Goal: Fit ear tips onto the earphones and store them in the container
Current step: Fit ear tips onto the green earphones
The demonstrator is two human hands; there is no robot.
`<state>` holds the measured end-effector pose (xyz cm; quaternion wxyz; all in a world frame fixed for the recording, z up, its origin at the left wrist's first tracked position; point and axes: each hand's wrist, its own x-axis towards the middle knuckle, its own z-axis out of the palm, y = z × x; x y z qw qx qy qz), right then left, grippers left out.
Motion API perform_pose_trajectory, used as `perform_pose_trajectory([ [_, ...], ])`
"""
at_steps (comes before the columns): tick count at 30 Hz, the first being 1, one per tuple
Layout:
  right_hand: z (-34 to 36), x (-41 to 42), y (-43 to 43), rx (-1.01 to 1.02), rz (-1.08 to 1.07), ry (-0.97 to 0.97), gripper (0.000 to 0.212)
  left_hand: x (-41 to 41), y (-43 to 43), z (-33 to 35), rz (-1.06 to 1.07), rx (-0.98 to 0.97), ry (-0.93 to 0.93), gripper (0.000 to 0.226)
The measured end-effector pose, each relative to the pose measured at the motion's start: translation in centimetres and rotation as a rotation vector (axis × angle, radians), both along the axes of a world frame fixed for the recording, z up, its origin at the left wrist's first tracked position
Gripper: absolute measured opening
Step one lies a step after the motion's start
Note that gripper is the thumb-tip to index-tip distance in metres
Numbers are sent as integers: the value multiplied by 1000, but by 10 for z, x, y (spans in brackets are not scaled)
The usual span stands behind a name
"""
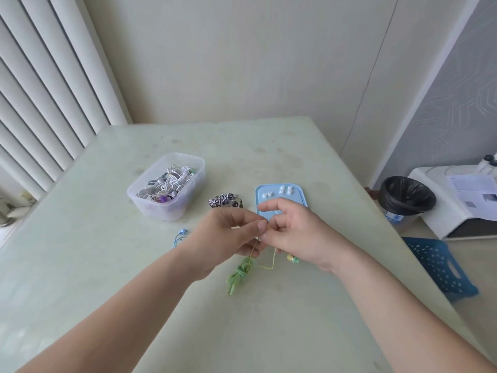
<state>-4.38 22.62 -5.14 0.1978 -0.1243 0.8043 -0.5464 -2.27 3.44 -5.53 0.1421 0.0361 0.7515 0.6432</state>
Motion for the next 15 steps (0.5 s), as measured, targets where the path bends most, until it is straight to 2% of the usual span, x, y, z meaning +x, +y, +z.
perform_pose_trajectory([
  [2,-1,-1,2,14,21,-40,51,-1,0,-8,32,3,-15,17],
  [5,-3,0,5,-84,46,-108,59,-1,1,-17,93,43,-21,19],
  [8,-6,2,14,-71,82,-26,69,-2,-1,-17,189,126,-24,19],
  [12,-9,12,22,164,217,84,73,-5,-8,-6,229,304,-75,18],
  [15,-19,20,22,451,231,270,45,-8,-11,0,244,306,-62,19],
])
